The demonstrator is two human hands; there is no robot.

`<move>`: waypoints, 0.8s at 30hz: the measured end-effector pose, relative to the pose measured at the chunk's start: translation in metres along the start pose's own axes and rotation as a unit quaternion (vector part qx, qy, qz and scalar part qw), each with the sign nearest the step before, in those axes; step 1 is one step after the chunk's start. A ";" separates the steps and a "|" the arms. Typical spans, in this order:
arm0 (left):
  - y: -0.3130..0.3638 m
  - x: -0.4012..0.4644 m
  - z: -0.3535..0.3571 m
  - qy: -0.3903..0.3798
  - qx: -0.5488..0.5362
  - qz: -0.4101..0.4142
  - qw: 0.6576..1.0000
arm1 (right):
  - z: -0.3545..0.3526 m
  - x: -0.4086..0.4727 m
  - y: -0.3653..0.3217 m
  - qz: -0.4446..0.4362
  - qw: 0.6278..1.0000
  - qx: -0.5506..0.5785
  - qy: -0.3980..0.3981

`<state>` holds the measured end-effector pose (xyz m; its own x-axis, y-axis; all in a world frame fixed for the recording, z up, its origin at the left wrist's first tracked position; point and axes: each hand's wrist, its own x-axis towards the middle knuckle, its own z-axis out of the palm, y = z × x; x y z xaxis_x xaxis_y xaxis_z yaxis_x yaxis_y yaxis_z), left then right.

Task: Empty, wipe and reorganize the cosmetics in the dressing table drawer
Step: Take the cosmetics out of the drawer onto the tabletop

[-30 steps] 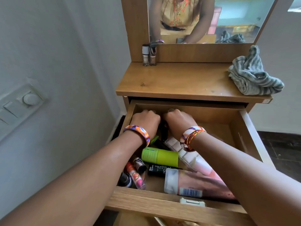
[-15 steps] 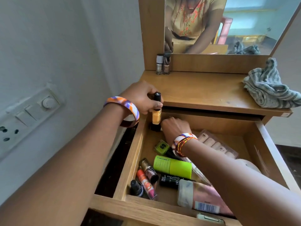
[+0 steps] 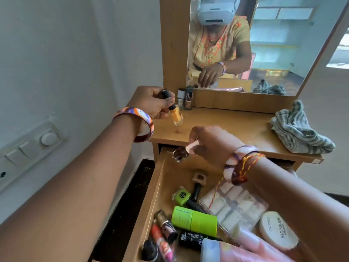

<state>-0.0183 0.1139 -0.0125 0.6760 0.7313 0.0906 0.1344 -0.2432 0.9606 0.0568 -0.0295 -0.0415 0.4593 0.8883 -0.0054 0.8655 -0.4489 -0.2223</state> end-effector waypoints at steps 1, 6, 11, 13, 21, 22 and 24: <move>0.002 0.006 0.002 0.018 -0.011 0.004 1.000 | -0.013 0.006 0.005 0.012 0.998 0.055 0.029; -0.001 0.041 0.012 0.108 0.050 0.026 0.993 | -0.046 0.051 0.017 0.036 0.981 0.121 0.145; -0.009 0.058 0.025 0.114 0.144 0.042 0.982 | -0.054 0.093 0.012 0.041 0.993 -0.004 0.110; -0.014 0.063 0.029 0.123 0.148 0.048 0.980 | -0.054 0.108 0.011 0.047 0.994 -0.008 0.101; -0.025 0.077 0.042 0.142 0.049 0.038 0.988 | -0.045 0.135 0.008 0.044 0.993 0.005 0.105; -0.026 0.078 0.043 0.142 0.054 0.038 0.988 | -0.044 0.136 0.009 0.043 0.992 0.006 0.115; -0.027 0.080 0.044 0.143 0.065 0.040 0.987 | -0.041 0.137 0.011 0.052 0.990 0.003 0.128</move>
<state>0.0644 0.1509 -0.0427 0.4578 0.8520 0.2539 0.1928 -0.3739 0.9072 0.1376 0.0835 -0.0045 0.5820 0.7832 0.2188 0.8101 -0.5349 -0.2401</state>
